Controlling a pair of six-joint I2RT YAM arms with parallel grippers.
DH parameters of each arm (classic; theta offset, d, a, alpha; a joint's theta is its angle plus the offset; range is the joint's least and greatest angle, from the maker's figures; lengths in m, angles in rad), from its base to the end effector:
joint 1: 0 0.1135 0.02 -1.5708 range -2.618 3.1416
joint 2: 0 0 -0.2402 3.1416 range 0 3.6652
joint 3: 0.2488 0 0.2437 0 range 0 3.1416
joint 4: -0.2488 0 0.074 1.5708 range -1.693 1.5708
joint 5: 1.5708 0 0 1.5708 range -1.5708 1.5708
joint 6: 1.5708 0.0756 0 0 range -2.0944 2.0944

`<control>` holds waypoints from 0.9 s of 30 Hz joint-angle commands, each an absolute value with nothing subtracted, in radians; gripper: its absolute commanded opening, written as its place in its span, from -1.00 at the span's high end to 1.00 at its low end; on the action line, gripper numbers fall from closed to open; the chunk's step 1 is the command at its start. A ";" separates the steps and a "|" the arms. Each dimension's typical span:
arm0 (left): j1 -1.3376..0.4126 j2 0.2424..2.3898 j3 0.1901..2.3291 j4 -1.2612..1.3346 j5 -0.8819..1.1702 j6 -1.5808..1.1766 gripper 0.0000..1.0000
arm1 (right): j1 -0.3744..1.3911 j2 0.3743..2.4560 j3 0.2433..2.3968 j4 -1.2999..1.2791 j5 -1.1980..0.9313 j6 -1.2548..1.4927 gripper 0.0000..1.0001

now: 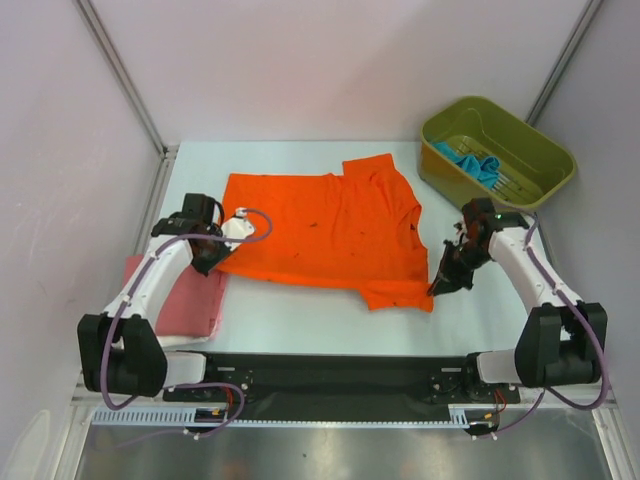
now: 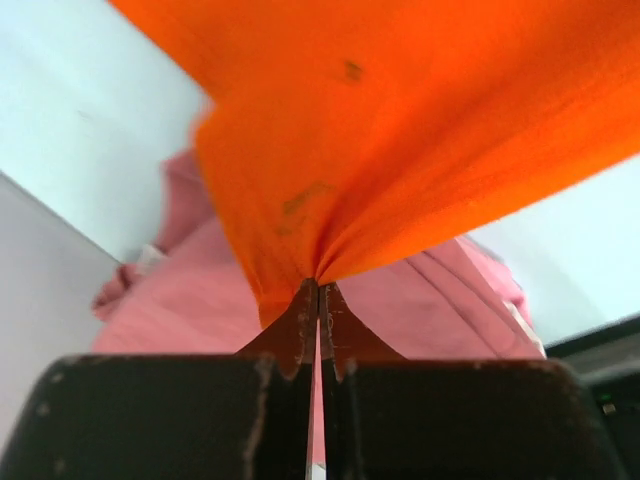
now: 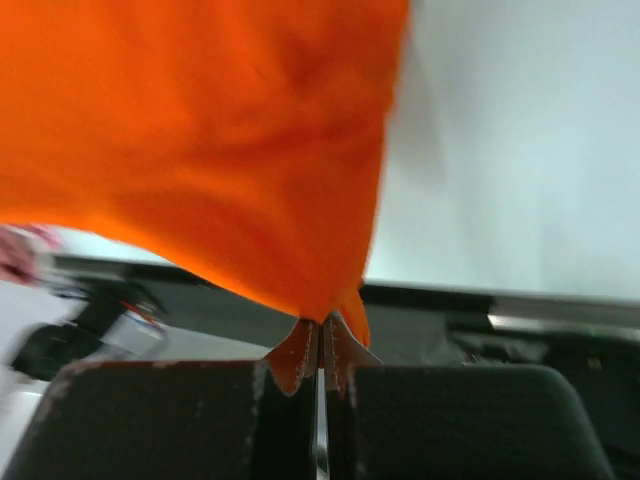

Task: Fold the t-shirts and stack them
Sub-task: Flatten the tshirt out

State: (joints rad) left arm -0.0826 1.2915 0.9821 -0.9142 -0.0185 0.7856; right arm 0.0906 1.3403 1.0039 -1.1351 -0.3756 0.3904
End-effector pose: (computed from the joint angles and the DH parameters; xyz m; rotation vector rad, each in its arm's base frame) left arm 0.2472 -0.0191 0.1890 1.1800 2.5562 0.1944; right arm 0.2188 0.0477 0.1824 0.4308 3.0466 0.6043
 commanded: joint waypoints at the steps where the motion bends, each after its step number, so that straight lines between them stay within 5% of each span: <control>1: -0.077 1.340 1.106 -0.770 -0.033 0.727 0.99 | 0.011 1.438 1.223 -0.981 -0.457 0.403 1.00; 5: -0.077 1.541 1.377 -0.640 -0.123 0.596 0.99 | 0.009 1.689 1.636 -0.676 -0.417 0.521 1.00; 13: -0.069 1.834 2.285 -0.687 -0.209 0.482 0.99 | -0.031 2.083 2.615 -0.382 -0.429 0.782 1.00; 16: -0.071 1.856 2.419 -0.681 -0.215 0.502 0.99 | -0.060 2.036 2.585 -0.226 -0.399 0.854 1.00; 20: -0.069 1.793 2.337 -0.606 -0.241 0.583 0.99 | -0.112 1.977 2.490 -0.228 -0.431 0.835 1.00; 23: -0.069 1.715 2.196 -0.612 -0.184 0.615 0.99 | -0.124 1.898 2.401 -0.307 -0.451 0.728 1.00; 27: -0.072 1.568 1.856 -0.621 -0.117 0.672 0.99 | -0.121 1.706 2.011 -0.426 -0.449 0.625 1.00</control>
State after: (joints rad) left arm -0.0856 1.6543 2.0445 -0.5880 -0.1169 0.5941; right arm -0.1040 1.8282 2.2024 -0.3309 -0.4664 0.7261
